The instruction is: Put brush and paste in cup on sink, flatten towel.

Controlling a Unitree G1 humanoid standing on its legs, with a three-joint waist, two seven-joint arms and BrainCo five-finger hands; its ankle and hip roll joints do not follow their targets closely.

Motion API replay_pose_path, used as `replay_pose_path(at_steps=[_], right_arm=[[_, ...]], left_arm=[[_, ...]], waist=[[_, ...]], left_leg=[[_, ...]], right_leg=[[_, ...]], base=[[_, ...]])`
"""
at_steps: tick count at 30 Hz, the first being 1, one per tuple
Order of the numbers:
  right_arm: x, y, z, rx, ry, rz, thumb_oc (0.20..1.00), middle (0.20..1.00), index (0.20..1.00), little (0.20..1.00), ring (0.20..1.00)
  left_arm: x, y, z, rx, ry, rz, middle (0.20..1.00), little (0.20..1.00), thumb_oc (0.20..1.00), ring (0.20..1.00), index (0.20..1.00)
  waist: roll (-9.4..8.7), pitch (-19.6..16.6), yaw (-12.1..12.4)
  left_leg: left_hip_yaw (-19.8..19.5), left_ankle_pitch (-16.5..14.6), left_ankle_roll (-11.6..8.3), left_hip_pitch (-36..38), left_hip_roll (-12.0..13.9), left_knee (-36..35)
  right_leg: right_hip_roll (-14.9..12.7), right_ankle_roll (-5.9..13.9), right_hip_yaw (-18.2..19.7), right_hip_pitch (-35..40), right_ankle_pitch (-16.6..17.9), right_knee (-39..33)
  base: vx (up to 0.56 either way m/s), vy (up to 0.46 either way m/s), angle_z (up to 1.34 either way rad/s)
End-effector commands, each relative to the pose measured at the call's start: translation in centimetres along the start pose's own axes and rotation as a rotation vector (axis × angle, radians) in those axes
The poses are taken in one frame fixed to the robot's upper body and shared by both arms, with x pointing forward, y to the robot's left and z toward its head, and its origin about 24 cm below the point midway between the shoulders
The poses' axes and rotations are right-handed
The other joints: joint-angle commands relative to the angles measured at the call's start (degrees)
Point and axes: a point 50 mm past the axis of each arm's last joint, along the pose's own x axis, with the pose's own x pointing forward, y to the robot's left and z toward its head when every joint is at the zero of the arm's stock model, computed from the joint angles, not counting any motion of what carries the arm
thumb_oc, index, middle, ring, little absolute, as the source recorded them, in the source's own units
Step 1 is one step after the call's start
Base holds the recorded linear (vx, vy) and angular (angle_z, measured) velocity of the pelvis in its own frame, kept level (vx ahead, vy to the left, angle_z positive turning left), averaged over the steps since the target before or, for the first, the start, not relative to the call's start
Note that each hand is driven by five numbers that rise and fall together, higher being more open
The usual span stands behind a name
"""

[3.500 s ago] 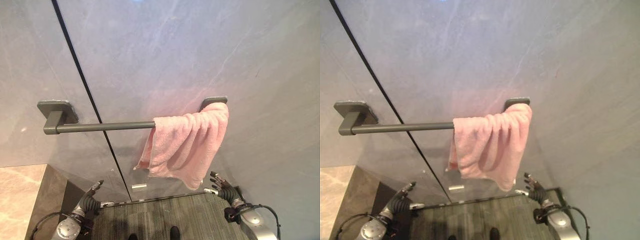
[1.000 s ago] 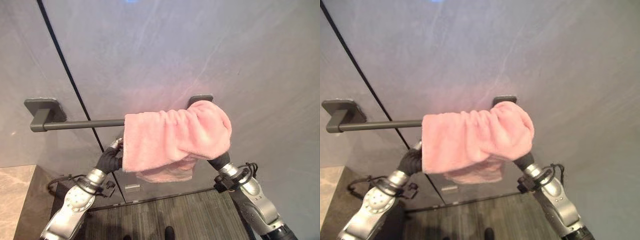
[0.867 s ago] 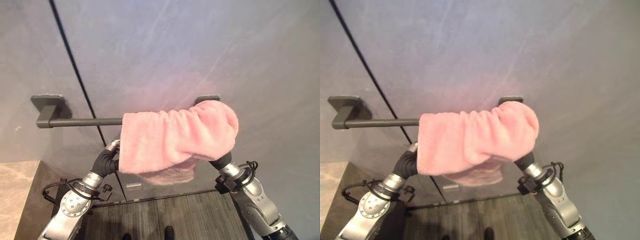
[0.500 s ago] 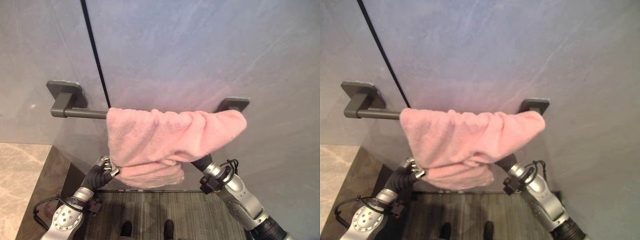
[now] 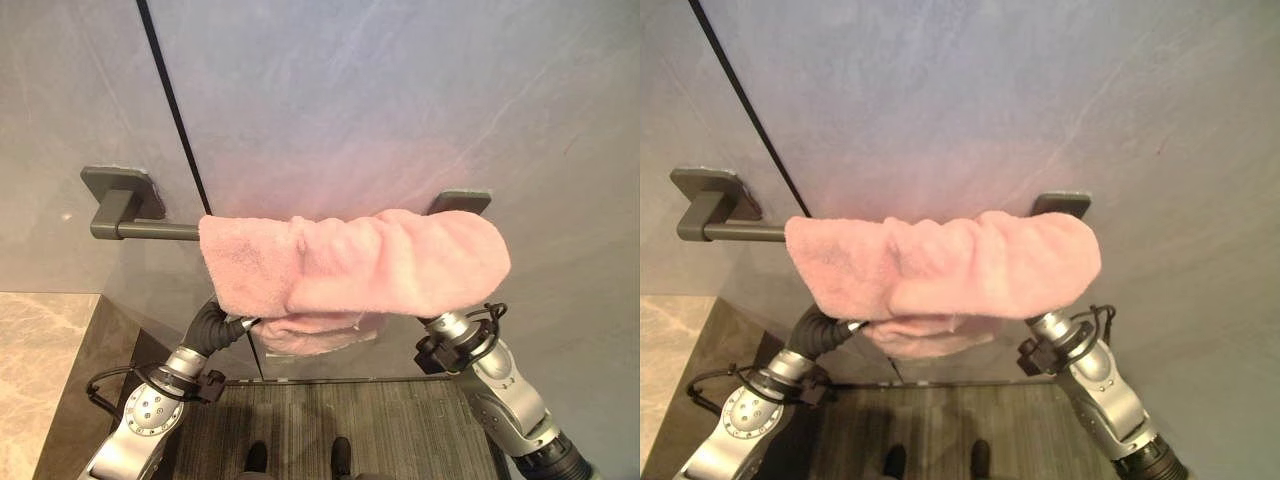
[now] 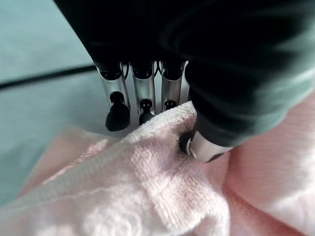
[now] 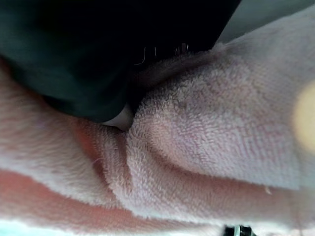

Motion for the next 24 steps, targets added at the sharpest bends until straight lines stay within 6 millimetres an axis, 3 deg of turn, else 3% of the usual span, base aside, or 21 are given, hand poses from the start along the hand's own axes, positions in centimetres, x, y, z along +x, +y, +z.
replay_pose_path(at_steps=[1, 10, 16, 21, 24], right_arm=[[1.1, 1.3, 4.2, 0.033, -0.262, 0.084, 0.2, 0.2, 0.2, 0.2, 0.2], [2.7, 3.2, 4.5, 0.054, -0.261, 0.224, 0.2, 0.2, 0.2, 0.2, 0.2], [4.0, 4.1, 3.6, 0.031, -0.221, 0.282, 0.2, 0.2, 0.2, 0.2, 0.2], [3.4, 3.6, 2.8, 0.003, -0.18, 0.237, 0.2, 0.2, 0.2, 0.2, 0.2], [1.9, 2.8, 0.9, 0.025, -0.077, 0.174, 0.2, 0.2, 0.2, 0.2, 0.2]], left_arm=[[-0.3, 1.3, 0.7, 0.058, -0.067, 0.067, 0.2, 0.2, 0.2, 0.2, 0.2], [-1.9, 3.0, 1.9, 0.101, -0.071, 0.184, 0.2, 0.2, 0.2, 0.2, 0.2], [-3.9, 4.4, 0.6, 0.108, 0.046, 0.267, 0.2, 0.2, 0.2, 0.2, 0.2], [-4.0, 4.2, -0.2, 0.103, 0.084, 0.25, 0.2, 0.2, 0.2, 0.2, 0.2], [-4.2, 3.8, -1.5, 0.111, 0.144, 0.219, 0.2, 0.2, 0.2, 0.2, 0.2]], waist=[[-0.74, -4.5, -0.8], [-1.34, -4.0, 1.1], [-1.99, -2.8, 3.9], [-1.93, -2.4, 3.9], [-1.66, -2.4, 3.4]], left_leg=[[2.1, -0.9, -0.55, 0.1, 2.4, 0.2], [2.4, -0.8, 0.18, 0.9, 1.9, 0.2], [1.5, -0.7, 0.6, 0.9, 1.7, 0.2], [1.2, -0.6, 0.58, 0.9, 1.8, 0.2], [1.4, -0.6, 0.61, 1.0, 1.8, 0.2]], right_leg=[[-5.8, 6.44, -0.8, 0.5, -1.1, -0.1], [-6.3, 6.33, -0.2, 0.8, -0.5, -0.1], [-6.5, 6.06, -0.9, 1.4, -0.9, -0.1], [-6.5, 5.9, -1.3, 1.6, -1.0, -0.1], [-6.5, 5.86, -1.4, 1.6, -1.0, -0.1]], base=[[-0.04, 0.015, -0.14], [-0.01, 0.011, -0.06], [0.0, -0.002, 0.04], [0.0, -0.003, 0.05], [0.0, 0.0, 0.01]])
